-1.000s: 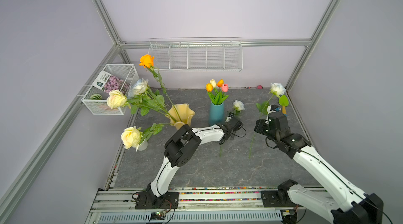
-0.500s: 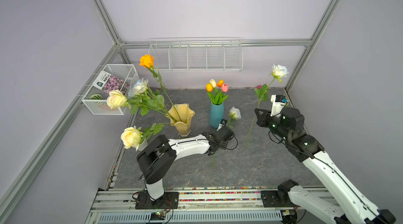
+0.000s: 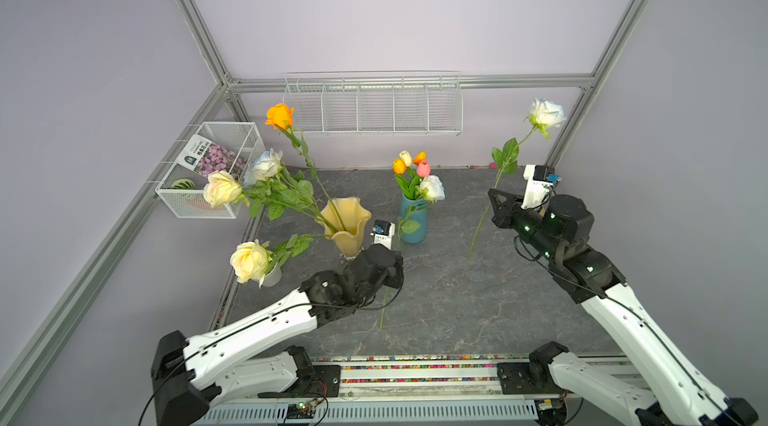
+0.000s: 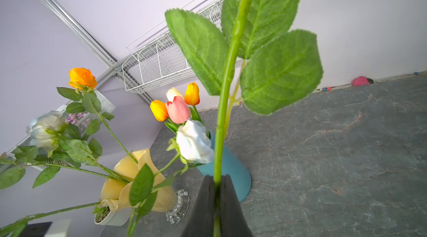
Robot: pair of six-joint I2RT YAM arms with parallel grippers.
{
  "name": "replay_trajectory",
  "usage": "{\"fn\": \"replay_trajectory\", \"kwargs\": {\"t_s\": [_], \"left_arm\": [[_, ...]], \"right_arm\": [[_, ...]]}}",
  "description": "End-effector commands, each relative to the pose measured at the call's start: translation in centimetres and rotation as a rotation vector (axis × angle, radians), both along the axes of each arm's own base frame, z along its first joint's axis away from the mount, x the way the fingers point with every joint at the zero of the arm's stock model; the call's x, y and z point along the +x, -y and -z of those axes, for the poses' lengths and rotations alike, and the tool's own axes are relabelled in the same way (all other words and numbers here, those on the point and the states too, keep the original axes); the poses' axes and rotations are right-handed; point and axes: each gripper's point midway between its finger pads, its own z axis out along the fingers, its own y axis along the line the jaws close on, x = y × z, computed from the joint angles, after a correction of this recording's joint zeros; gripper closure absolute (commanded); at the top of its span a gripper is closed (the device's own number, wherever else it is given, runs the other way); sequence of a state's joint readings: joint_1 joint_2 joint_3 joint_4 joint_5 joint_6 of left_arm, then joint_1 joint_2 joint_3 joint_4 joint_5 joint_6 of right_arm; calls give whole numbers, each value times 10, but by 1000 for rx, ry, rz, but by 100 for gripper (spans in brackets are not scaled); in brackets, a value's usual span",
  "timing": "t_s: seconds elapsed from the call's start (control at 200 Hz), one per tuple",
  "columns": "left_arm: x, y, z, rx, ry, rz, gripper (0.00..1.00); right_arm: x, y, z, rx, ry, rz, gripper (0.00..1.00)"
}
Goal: Arrange the flowers in different vases according to their variety
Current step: Insert the flower into the vase.
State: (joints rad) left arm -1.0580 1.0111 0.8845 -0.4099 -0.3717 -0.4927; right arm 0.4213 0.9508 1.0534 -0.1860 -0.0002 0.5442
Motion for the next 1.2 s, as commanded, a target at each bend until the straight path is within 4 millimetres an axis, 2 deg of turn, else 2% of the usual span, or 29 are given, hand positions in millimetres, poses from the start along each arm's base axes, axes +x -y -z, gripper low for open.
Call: {"fn": "replay_trajectory", "kwargs": {"t_s": [0.0,0.16,0.38,0.5,0.595,0.855,1.02,1.195], "left_arm": [[-10,-18,-34,-59,74,10,100],[-18,-42,-99,-157,213,6,100],[-10,-66,-166,-200,411,-83,100],[10,-82,-195,-160,566,-248,100],[27,-86,-211,-123,678,-357,100],[109,-114,-212,-49,743,-602,100],[140,-122,-202,-1,813,-687,100],[167,-119,-178,93,876,-722,100]], "right_arm": [[0,-4,-20,15,63,-10,100],[-3,-6,-11,29,51,-13,100],[-13,-1,-8,29,52,-10,100],[-17,1,-6,35,49,-8,100],[-20,1,-3,42,42,-14,100],[-33,9,3,31,42,-6,100],[-39,15,6,10,49,6,100],[-39,15,11,-4,47,3,100]]}}
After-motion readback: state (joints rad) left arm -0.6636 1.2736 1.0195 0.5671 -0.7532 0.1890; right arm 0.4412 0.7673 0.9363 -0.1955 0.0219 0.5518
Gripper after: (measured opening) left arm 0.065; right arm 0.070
